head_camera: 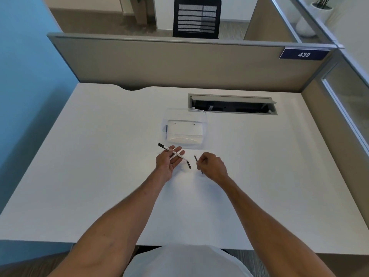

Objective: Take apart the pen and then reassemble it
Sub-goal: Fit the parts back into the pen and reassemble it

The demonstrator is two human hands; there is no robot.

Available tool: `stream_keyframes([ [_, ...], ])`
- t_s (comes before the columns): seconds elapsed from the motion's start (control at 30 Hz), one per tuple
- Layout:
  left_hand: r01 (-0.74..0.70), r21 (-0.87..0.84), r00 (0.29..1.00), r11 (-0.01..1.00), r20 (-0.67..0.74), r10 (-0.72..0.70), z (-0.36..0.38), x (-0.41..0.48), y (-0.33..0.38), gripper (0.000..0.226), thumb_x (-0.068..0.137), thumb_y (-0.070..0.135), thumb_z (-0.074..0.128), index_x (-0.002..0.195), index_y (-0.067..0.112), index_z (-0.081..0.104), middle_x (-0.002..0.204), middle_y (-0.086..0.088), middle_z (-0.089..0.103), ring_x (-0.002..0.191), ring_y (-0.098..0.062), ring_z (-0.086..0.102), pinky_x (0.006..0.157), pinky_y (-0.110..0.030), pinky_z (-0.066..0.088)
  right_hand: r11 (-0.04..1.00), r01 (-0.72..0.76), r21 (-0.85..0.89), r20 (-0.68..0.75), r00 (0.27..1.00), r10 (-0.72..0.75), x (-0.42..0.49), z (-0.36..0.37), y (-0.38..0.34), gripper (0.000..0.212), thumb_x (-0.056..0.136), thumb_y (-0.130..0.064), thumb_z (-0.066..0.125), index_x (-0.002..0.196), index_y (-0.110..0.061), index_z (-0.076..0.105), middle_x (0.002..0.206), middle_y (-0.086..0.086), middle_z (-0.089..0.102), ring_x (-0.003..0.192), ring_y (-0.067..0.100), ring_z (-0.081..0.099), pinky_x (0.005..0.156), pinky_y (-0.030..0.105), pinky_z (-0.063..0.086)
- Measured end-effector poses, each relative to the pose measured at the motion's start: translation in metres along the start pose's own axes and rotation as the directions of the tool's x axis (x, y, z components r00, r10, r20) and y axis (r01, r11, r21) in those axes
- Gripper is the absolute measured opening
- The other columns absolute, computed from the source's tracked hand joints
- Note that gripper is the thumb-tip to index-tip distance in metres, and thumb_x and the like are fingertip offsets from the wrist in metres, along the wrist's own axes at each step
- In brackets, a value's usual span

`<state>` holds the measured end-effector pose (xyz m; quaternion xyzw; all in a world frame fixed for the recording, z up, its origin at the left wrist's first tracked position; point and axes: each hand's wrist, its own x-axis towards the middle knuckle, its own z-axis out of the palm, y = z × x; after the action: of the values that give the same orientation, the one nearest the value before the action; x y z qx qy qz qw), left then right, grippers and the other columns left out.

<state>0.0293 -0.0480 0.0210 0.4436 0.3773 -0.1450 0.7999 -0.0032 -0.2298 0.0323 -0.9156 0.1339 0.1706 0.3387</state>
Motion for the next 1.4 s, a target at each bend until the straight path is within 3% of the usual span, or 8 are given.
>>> stream_keyframes([
  [0.13,-0.01,-0.048,0.999,0.999,-0.032,0.009,-0.009,0.003,0.009,0.042,0.118,0.013,0.041,0.155,-0.002,0.051,0.15,-0.026,0.066,0.141,-0.044,0.065,0.121,-0.051,0.051,0.992,0.123,0.003,-0.038,0.992,-0.123,-0.004,0.007,-0.013,0.012,0.099,-0.03,0.07,0.102,-0.019,0.074,0.102,-0.007,0.082,0.1,0.024,0.075,0.09,0.04,0.061],
  [0.37,-0.032,-0.098,0.998,0.995,-0.064,0.025,-0.023,0.004,0.019,0.041,0.117,0.01,0.043,0.154,-0.005,0.051,0.148,-0.028,0.066,0.14,-0.044,0.065,0.12,-0.049,0.053,0.978,0.206,0.012,-0.022,0.978,-0.206,-0.008,0.018,-0.031,0.013,0.098,-0.035,0.071,0.1,-0.022,0.074,0.099,-0.011,0.082,0.093,0.018,0.075,0.086,0.038,0.061],
  [0.73,-0.045,-0.127,0.999,0.991,-0.033,0.041,-0.029,-0.001,0.021,0.042,0.116,0.009,0.046,0.155,-0.007,0.049,0.148,-0.028,0.066,0.137,-0.044,0.067,0.116,-0.046,0.054,0.971,0.24,-0.003,0.004,0.971,-0.24,-0.007,0.022,-0.042,0.013,0.098,-0.035,0.071,0.1,-0.023,0.074,0.1,-0.01,0.081,0.094,0.018,0.074,0.087,0.039,0.061],
  [0.93,-0.054,-0.131,0.998,0.99,-0.021,0.051,-0.029,-0.001,0.024,0.043,0.116,0.009,0.047,0.155,-0.007,0.049,0.149,-0.028,0.066,0.121,-0.037,0.069,0.117,-0.045,0.054,0.969,0.247,-0.01,0.002,0.969,-0.247,-0.007,0.023,-0.041,0.013,0.097,-0.034,0.071,0.1,-0.022,0.074,0.1,-0.01,0.081,0.094,0.019,0.074,0.087,0.04,0.062],
  [1.2,-0.051,-0.099,0.999,0.994,-0.024,0.049,-0.026,-0.004,0.026,0.042,0.117,0.011,0.045,0.155,-0.004,0.05,0.149,-0.026,0.066,0.14,-0.043,0.065,0.121,-0.047,0.051,0.963,0.269,-0.015,-0.032,0.963,-0.269,-0.005,0.021,-0.042,0.011,0.097,-0.033,0.072,0.101,-0.023,0.073,0.099,-0.011,0.081,0.091,0.018,0.073,0.085,0.041,0.062],
  [1.4,-0.059,-0.098,0.998,0.993,-0.029,0.057,-0.027,-0.005,0.027,0.042,0.117,0.011,0.043,0.156,-0.004,0.049,0.15,-0.026,0.066,0.125,-0.038,0.069,0.121,-0.047,0.051,0.956,0.292,-0.035,-0.046,0.955,-0.293,-0.004,0.022,-0.044,0.01,0.097,-0.033,0.072,0.101,-0.023,0.073,0.098,-0.011,0.08,0.089,0.018,0.072,0.082,0.04,0.061],
])
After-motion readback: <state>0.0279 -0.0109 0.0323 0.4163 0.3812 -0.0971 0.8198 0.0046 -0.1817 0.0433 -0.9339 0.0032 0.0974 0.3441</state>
